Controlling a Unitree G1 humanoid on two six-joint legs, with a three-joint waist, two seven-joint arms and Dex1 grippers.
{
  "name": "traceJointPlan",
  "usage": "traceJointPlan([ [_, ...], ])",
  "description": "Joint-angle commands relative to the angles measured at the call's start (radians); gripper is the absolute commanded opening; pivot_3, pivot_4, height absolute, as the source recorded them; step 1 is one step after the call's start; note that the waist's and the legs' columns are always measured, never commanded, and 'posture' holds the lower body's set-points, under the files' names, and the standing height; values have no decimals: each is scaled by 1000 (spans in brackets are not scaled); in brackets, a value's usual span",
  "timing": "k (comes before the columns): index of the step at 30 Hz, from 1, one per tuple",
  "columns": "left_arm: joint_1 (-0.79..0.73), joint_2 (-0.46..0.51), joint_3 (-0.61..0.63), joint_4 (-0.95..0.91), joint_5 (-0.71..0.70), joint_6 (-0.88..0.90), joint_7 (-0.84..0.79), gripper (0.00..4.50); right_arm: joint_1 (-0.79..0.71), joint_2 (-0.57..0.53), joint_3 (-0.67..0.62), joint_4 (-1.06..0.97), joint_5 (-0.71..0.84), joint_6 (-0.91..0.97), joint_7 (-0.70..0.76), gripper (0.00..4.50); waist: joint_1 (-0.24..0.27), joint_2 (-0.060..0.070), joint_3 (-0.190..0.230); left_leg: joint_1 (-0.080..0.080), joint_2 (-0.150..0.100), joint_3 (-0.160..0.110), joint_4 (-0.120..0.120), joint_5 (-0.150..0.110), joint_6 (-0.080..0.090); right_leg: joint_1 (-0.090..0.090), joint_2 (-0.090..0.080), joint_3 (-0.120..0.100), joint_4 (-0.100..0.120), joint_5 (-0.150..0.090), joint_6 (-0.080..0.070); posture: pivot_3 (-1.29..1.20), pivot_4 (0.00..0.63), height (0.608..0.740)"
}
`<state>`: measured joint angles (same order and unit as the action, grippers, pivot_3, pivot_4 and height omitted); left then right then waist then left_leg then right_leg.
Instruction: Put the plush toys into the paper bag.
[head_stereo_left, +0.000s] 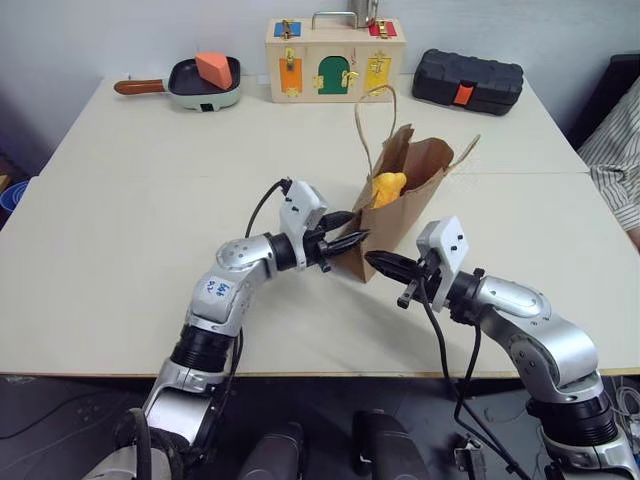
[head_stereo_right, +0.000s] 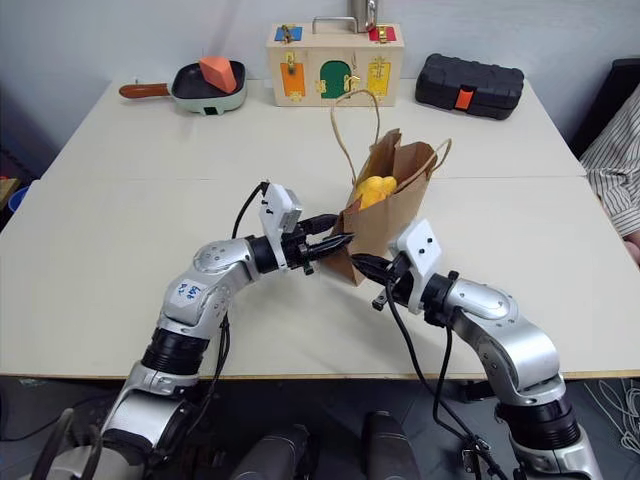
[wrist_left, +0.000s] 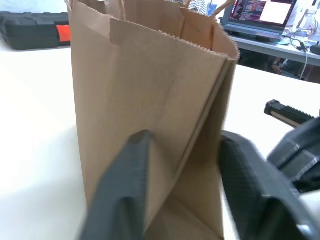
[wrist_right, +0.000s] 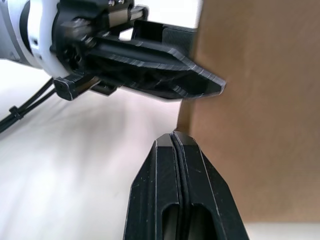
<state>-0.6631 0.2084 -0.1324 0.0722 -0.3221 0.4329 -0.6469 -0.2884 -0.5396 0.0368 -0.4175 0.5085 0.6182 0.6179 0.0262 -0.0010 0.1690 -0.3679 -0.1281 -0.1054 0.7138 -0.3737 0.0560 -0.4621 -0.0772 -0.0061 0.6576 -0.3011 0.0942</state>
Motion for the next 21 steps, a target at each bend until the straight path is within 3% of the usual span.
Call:
traceJointPlan([
  [1, -37, -14, 14, 18, 6, -35, -3, 821, 17, -11, -33, -41, -7, -21, -3, 0, -1, 0, 0, 0, 0, 0, 0, 0, 0, 0, 0, 0, 0, 0, 0, 0, 150, 740],
  [4, -59, -18, 17, 55, 6, -59, -25, 52, 46, -20, -58, -54, -14, -37, 0, 0, -1, 0, 0, 0, 0, 0, 0, 0, 0, 0, 0, 0, 0, 0, 0, 0, 150, 740],
  [8, -94, 16, 46, 105, -48, -80, -154, 52, 130, -90, -157, -139, 9, -51, 43, 0, 2, 0, 0, 0, 0, 0, 0, 0, 0, 0, 0, 0, 0, 0, 0, 0, 150, 740],
  [10, -118, 66, 57, 147, -83, -99, -293, 52, 209, -158, -298, -222, 111, -18, 106, 0, 4, 0, 0, -1, 0, 0, 0, 0, 0, -1, 0, -1, 0, 0, 0, 0, 150, 740],
  [14, -195, 176, 62, 267, -141, -124, -613, 0, 405, -298, -707, -331, 426, 82, 281, 901, 1, 0, 0, 0, 0, -1, -1, 0, 0, 1, 0, -1, -1, 0, 0, 0, 150, 740],
  [17, -267, 215, 39, 405, -108, -205, -788, 0, 576, -366, -999, -346, 571, 165, 398, 2000, 3, 0, 0, 1, 0, -1, -1, 0, 0, 3, 0, -3, -2, 0, 0, 0, 150, 740],
  [21, -326, 202, 11, 564, -59, -332, -933, 0, 712, -377, -1179, -336, 607, 194, 433, 3364, 9, -2, 0, 2, 0, -2, 0, -1, 1, 6, 0, -3, -3, 0, 0, 0, 150, 740],
])
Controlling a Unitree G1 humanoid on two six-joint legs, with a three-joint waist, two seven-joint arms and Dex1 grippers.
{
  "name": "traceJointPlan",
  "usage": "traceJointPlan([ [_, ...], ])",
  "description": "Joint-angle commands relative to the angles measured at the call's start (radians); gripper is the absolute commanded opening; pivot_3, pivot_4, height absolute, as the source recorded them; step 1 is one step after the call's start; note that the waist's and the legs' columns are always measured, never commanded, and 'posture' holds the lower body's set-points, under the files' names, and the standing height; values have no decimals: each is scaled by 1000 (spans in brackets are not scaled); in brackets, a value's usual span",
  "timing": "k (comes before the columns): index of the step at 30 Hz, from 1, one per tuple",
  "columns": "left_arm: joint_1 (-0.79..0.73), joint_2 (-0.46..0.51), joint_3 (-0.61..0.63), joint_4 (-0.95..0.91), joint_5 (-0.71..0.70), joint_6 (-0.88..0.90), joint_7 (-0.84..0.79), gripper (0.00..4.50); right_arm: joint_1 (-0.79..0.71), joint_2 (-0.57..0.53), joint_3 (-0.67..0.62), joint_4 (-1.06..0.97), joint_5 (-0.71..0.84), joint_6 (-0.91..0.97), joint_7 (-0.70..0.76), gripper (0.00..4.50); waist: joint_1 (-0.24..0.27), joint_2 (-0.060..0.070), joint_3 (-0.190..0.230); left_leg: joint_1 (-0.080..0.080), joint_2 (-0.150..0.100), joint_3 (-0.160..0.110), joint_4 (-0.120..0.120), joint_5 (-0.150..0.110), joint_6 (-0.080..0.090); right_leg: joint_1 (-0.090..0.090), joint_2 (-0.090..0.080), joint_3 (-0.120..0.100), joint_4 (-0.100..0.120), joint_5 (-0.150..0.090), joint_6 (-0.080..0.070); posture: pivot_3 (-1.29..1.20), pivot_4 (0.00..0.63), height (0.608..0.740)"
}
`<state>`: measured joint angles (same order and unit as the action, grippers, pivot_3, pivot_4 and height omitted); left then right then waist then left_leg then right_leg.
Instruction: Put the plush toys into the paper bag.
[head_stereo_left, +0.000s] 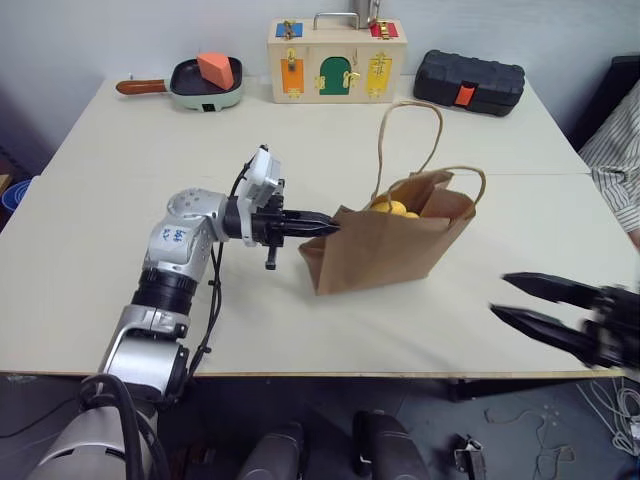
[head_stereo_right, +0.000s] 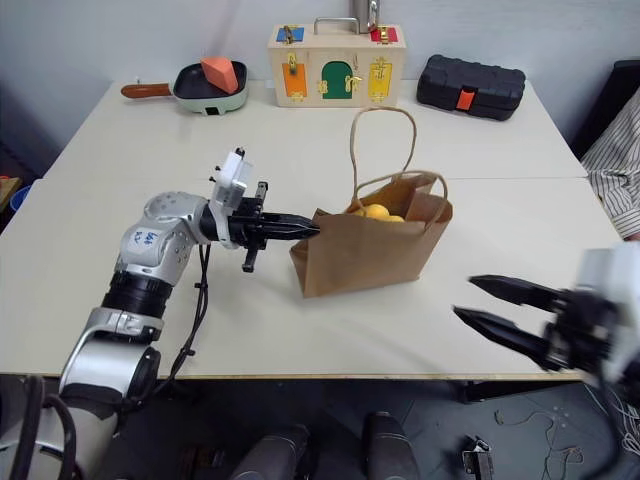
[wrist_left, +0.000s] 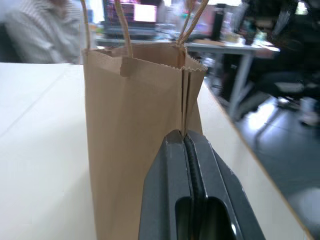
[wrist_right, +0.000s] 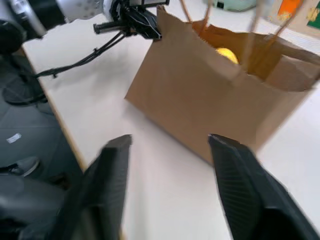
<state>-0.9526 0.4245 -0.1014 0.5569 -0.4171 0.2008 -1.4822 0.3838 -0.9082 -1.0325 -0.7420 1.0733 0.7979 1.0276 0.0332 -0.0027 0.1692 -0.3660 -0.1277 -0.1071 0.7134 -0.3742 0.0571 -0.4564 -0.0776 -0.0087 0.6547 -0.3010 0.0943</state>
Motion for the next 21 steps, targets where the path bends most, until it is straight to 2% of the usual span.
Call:
traceJointPlan([
  [1, -45, -21, -25, 108, 49, -134, -113, 0, 52, -12, -122, -6, 42, 12, 24, 3741, 3, -1, 1, 1, 0, 0, 0, 0, 1, 1, 0, 0, 0, 0, 0, 0, 150, 740],
  [3, -91, -37, -27, 230, 81, -216, -127, 0, 71, -15, -133, 1, 29, 7, 18, 4385, 5, -2, 1, 2, 0, 0, 0, 0, 1, 3, 0, 1, -1, 0, 0, 0, 150, 740],
  [7, -165, -47, -11, 399, 123, -302, -95, 0, 23, -40, -73, 44, 3, -22, -21, 4447, 5, -3, 2, 4, 0, 0, 0, -1, 1, 4, 0, 1, -1, 0, 0, 0, 150, 740],
  [11, -156, -10, -6, 400, 153, -285, -62, 0, -82, -79, 54, 116, -50, -70, -39, 4447, 1, -4, 2, 4, 0, 1, -1, -1, 1, 4, 0, 2, -1, 0, 0, 0, 150, 740],
  [14, -99, 59, 9, 278, 146, -209, -43, 607, -177, -117, 167, 184, -91, -106, -19, 4500, -9, -4, 2, 5, 1, 1, -2, -1, 1, 3, 0, 2, 0, 0, 0, 0, 150, 740],
  [18, 37, 205, 85, -14, 90, -20, 30, 1856, -319, -170, 319, 314, -142, -153, 49, 4500, -15, -4, 2, 5, 1, 3, -3, -1, 1, 1, 1, 4, 2, 0, 0, 0, 150, 740],
  [21, 144, 344, 203, -254, -21, 239, 85, 2803, -422, -204, 422, 410, -180, -184, 113, 4500, -13, -4, 2, 4, 1, 4, -4, -1, 1, -1, 1, 5, 2, 0, 0, 0, 150, 740],
])
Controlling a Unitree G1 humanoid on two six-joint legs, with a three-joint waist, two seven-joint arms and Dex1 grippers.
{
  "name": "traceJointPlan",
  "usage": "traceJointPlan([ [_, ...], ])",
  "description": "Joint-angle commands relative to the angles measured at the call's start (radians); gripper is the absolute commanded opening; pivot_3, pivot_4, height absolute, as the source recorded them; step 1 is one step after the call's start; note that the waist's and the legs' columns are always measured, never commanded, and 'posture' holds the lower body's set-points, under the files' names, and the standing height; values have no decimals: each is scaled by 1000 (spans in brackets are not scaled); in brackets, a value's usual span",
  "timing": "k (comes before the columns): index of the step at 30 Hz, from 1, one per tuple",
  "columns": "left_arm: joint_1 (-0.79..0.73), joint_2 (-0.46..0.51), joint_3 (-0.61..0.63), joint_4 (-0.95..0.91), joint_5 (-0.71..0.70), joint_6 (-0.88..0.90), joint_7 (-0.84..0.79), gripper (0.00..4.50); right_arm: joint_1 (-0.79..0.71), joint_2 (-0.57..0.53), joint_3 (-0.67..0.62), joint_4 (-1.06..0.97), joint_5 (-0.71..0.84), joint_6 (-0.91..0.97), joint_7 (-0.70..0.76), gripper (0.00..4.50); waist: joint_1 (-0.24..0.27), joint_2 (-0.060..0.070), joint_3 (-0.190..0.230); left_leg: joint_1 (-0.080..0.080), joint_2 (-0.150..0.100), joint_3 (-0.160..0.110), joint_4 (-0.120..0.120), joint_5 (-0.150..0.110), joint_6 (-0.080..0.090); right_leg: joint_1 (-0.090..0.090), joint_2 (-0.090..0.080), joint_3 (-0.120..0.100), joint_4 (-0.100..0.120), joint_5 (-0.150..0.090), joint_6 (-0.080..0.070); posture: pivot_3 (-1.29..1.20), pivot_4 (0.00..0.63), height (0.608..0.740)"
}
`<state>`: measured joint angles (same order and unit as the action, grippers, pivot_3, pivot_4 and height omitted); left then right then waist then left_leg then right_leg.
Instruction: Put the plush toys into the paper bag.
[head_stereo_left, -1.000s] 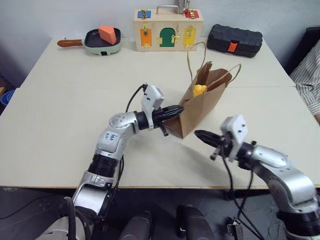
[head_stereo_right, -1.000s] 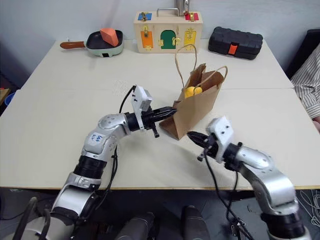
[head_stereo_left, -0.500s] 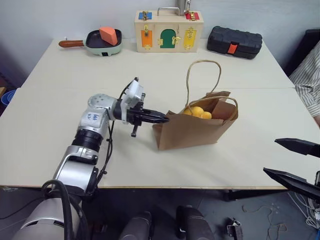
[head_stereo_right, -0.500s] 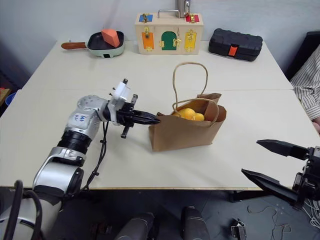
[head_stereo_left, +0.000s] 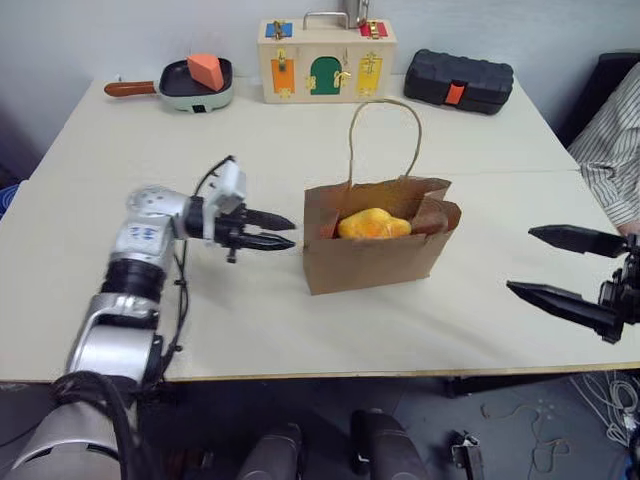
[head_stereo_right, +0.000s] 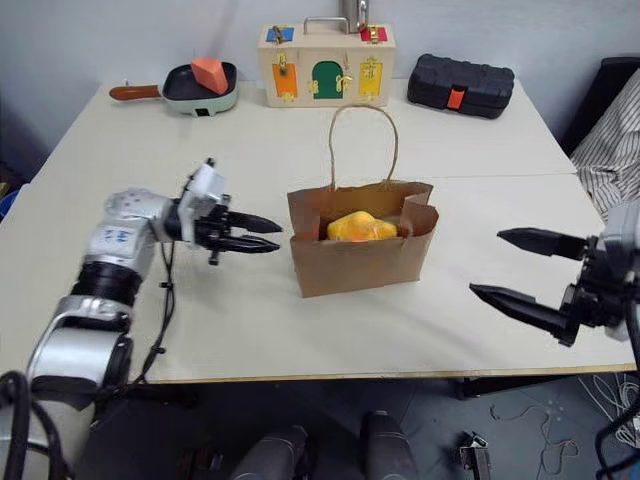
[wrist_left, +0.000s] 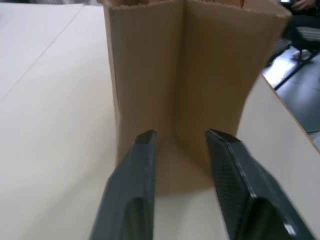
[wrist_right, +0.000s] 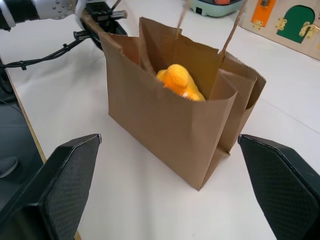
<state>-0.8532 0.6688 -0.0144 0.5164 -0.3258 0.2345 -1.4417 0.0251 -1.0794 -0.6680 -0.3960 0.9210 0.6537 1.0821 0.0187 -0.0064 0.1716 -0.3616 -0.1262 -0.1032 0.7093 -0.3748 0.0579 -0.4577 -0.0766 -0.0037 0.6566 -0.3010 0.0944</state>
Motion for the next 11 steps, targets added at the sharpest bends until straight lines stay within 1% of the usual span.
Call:
traceJointPlan([
  [1, 98, 162, 164, -313, -171, 322, 51, 3124, -100, -46, 91, 105, -41, -51, 88, 4500, 1, 0, 0, -1, 0, 0, 0, 0, 0, -2, 0, 0, 0, 0, 0, 0, 150, 740],
  [2, 168, 233, 221, -420, -235, 430, 47, 3425, -140, -58, 126, 149, -55, -63, 119, 4500, 0, 0, 0, -3, 0, 0, 1, 0, 0, -3, 0, 0, 1, 0, 0, 0, 150, 740],
  [3, 234, 288, 272, -503, -283, 503, 43, 3755, -174, -66, 155, 184, -68, -71, 143, 4500, -4, 1, 0, -6, 0, 0, 2, 0, 0, -5, 0, 0, 2, 0, 0, 0, 150, 740],
  [5, 368, 376, 383, -642, -347, 594, 39, 4381, -247, -80, 210, 255, -88, -80, 189, 4500, -7, 1, 0, -6, 0, 0, 1, 0, 0, -5, 0, 0, 1, 0, 0, 0, 150, 740],
  [6, 425, 411, 438, -694, -373, 629, 36, 4461, -290, -84, 238, 293, -102, -86, 209, 4500, -5, 2, 1, -6, 0, 0, 1, 0, 0, -4, 0, 0, 0, 0, 0, 0, 150, 740],
  [8, 510, 462, 543, -764, -421, 685, 31, 4461, -383, -87, 292, 377, -129, -94, 249, 4500, 5, 3, 1, -6, 0, 0, 1, 0, 0, -3, -1, -1, -4, 0, 0, 0, 150, 740],
  [10, 541, 469, 593, -790, -437, 683, 60, 4461, -467, -83, 337, 443, -152, -100, 287, 4500, 13, 4, 2, -6, 0, -1, 2, 0, 0, -3, -1, -2, -4, 0, 0, 0, 150, 740],
  [11, 549, 460, 597, -804, -432, 672, 91, 4461, -500, -79, 356, 472, -165, -104, 301, 4500, 13, 4, 2, -6, 0, -2, 3, 0, 0, -2, -1, -3, -4, 0, 0, 0, 150, 740],
])
